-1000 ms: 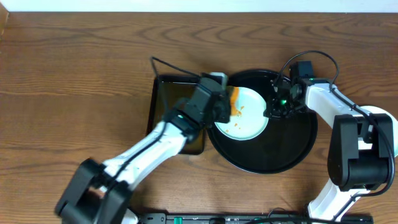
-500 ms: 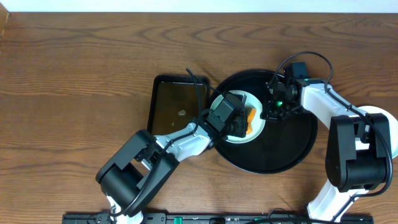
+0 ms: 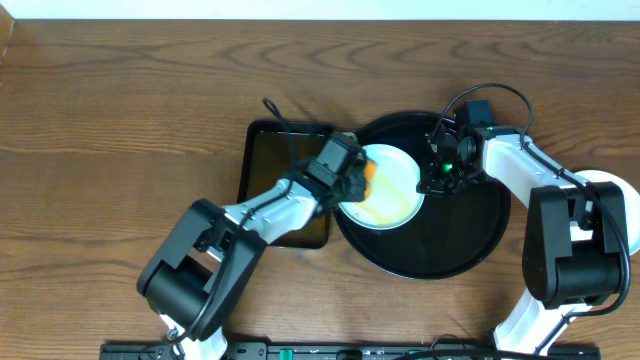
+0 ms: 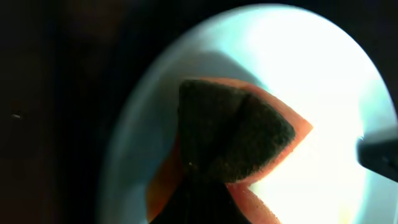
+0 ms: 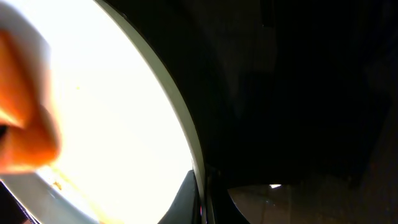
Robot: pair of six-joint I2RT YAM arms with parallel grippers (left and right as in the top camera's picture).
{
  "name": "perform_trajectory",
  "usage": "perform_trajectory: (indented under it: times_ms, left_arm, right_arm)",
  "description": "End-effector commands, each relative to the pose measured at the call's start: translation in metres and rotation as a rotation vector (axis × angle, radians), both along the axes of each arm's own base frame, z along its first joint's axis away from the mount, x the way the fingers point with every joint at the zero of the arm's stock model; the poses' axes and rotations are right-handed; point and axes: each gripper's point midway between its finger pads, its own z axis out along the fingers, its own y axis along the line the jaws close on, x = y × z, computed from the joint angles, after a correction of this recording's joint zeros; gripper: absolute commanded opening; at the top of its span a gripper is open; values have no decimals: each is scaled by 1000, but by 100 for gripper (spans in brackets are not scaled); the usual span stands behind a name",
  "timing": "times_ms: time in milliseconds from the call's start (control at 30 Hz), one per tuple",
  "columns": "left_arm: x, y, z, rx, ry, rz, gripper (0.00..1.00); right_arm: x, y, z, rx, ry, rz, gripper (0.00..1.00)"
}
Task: Clean dirty plates on tray and stack at the side
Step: 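Wipe the stained plate with the sponge in the left gripper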
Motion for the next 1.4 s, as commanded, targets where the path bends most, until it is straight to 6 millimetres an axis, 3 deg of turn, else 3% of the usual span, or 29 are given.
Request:
perform_trajectory:
  times_ms: [0,133,267,433,633,733,833,1000,1200,1367]
  left_arm:
    - [5,11,13,30,-53,-45,8]
    - [5,-3,55,-41,-130,-73,7]
    - [-1,-5,75,-56,-153,-82,7]
    - [-18,1,61,-28,-68,-72,7]
    - [-40,-21,42,-19,-27,-149,8]
    - [-54,-39,25,-4,-7,-202,8]
    - [-57,-41,8,19,12,-212,8]
    - [-37,-15,-13,158,-39,-128,8]
    - [-1,30,-11,272,-109,19,7]
    - [11,47,-10,296,-123,30,8]
  right_arm:
    - [-25,-9,-28,-84,92,22,1]
    - [-25,-9,-28,-84,92,22,1]
    - [-26,-10,-29,-89,94,22,1]
    - [-26,-11,-29,-92,98,22,1]
    - [-27,-11,-29,-92,100,22,1]
    - [-28,-11,-29,-92,104,22,1]
    - [-28,-11,-29,-92,105,22,1]
    - [-28,-11,-29,-93,106,22,1]
    - [-29,-11,-29,-93,108,22,1]
    - [-29,-11,-29,-93,109,22,1]
